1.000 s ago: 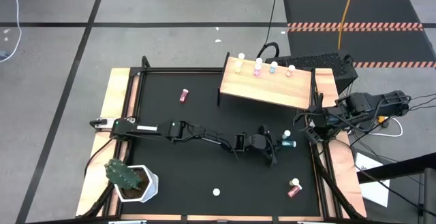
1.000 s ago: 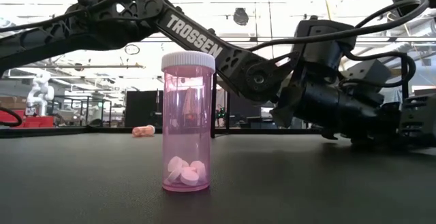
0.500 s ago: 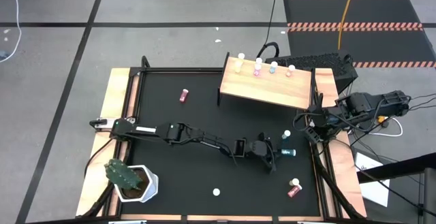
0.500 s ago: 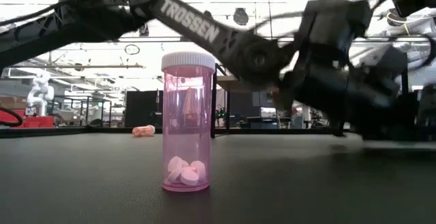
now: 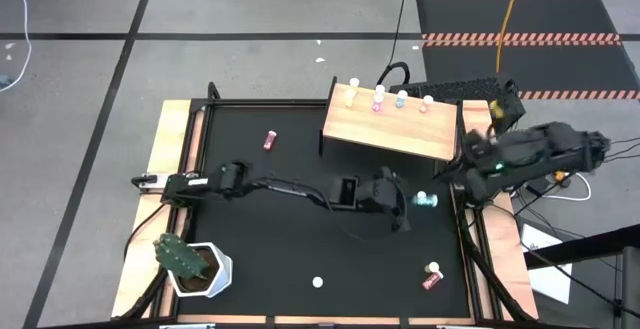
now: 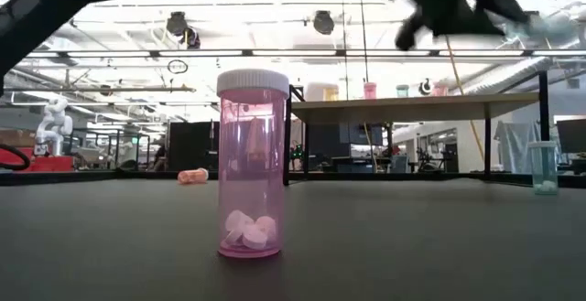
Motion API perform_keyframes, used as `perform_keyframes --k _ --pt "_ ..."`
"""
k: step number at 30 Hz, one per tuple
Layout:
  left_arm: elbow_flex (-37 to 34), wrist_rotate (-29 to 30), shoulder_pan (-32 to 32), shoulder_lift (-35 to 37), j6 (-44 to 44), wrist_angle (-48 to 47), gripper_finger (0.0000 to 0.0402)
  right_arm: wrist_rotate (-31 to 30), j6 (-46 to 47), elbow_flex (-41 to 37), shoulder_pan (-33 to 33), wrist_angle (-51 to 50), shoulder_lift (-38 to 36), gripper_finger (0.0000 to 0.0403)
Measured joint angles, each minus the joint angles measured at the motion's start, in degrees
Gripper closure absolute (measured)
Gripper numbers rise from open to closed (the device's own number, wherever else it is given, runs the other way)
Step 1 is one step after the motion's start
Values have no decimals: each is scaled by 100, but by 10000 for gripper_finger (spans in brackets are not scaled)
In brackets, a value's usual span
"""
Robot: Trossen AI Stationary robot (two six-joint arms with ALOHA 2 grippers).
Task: Pick and place medicine bottles onto shelf by color
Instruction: Put the blue pill bottle on the shelf aligned with the other blue pill bottle
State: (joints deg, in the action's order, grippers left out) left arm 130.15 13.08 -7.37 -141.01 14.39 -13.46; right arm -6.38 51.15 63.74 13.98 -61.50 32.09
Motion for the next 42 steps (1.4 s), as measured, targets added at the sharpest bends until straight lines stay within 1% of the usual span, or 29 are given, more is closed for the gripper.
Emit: perform_keyframes --k 4,8,12,14,17,21,24,26,32,35,37,39,42 --pt "8 50 84 424 150 -10 302 -258 -1104 332 0 790 -121 266" --pt "2 180 216 828 354 -7 302 -289 -2236 380 -2 1493 -193 266" --pt "8 214 366 1135 445 76 302 -306 -3374 380 -2 2567 -271 266" --pt "8 221 427 1223 441 137 302 -514 -3777 400 -2 3157 -325 266" --pt "6 215 488 1334 405 485 302 -988 -4204 496 -2 3716 -368 266" --pt "10 156 507 1385 213 1468 302 -1011 -4855 688 -2 4254 -367 265" --pt "8 -135 558 1364 94 2208 302 -1002 -5357 849 -2 4365 -367 259" --pt "8 -320 620 1364 90 2561 302 -1002 -5646 931 -2 4353 -364 248" --pt "8 -1039 890 1364 216 3671 302 -1001 -5895 1001 -2 4677 -76 185" --pt "12 -1433 1052 1370 492 3879 302 -1065 -6052 1001 -2 4734 278 152" --pt "10 -1730 1165 1366 657 3935 302 -1370 -6305 999 -2 4898 546 138" --pt "10 -1987 1262 1364 786 4002 302 -1610 -6574 1019 -5 5125 755 132" --pt "10 -2316 1366 1364 896 4082 302 -1643 -6619 1258 -58 5192 980 135"
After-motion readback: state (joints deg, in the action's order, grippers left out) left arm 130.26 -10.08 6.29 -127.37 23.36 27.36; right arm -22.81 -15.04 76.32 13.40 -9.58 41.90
